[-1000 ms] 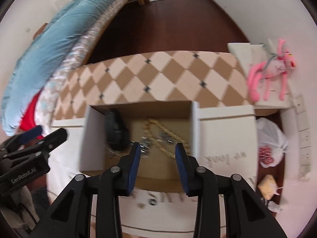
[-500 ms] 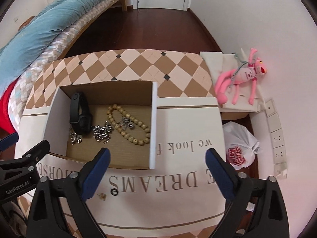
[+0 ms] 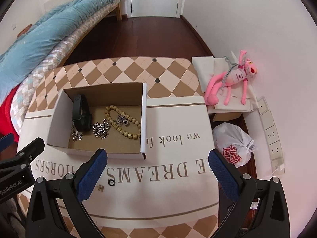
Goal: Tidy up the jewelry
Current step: 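Release both chains into the white box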
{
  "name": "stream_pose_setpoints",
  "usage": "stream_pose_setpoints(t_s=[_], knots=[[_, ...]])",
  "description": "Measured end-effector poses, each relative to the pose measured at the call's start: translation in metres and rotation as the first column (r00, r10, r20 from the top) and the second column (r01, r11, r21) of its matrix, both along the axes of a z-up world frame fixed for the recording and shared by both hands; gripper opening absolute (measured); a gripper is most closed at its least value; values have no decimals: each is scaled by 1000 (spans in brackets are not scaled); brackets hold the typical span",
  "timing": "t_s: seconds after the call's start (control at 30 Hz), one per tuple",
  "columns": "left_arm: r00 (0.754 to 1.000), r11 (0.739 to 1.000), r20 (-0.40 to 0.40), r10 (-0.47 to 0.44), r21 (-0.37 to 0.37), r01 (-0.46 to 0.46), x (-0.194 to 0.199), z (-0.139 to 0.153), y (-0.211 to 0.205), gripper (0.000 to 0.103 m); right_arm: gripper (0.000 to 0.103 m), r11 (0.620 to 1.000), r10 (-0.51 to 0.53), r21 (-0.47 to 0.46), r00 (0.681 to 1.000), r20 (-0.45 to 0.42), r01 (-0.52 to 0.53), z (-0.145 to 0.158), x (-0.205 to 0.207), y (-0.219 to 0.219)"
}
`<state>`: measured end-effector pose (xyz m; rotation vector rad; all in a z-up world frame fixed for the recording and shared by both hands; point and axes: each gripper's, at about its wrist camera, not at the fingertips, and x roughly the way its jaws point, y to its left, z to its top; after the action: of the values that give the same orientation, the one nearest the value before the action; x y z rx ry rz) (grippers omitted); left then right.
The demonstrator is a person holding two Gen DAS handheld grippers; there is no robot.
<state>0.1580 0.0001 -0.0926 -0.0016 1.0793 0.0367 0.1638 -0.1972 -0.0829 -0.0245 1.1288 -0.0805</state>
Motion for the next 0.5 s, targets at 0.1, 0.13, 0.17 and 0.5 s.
stream_pose_setpoints(t_s=[0.1, 0.13, 0.17, 0.5], knots=[[999, 1000, 36, 0, -4, 0, -10, 17, -1, 103, 103, 1000, -5, -13, 999, 44, 6, 16, -10, 0], [999, 1000, 47, -1, -5, 1, -13, 22, -1, 103, 103, 1000, -8, -11, 998, 59, 9, 22, -13, -1], [998, 1000, 60, -1, -6, 2, -17, 28, -1, 103, 103, 1000, -8, -11, 997, 76, 9, 29, -17, -1], [992, 1000, 125, 24, -14, -22, -42, 77, 5, 103, 103, 1000, -18, 19, 980, 199, 15, 90, -47, 4]])
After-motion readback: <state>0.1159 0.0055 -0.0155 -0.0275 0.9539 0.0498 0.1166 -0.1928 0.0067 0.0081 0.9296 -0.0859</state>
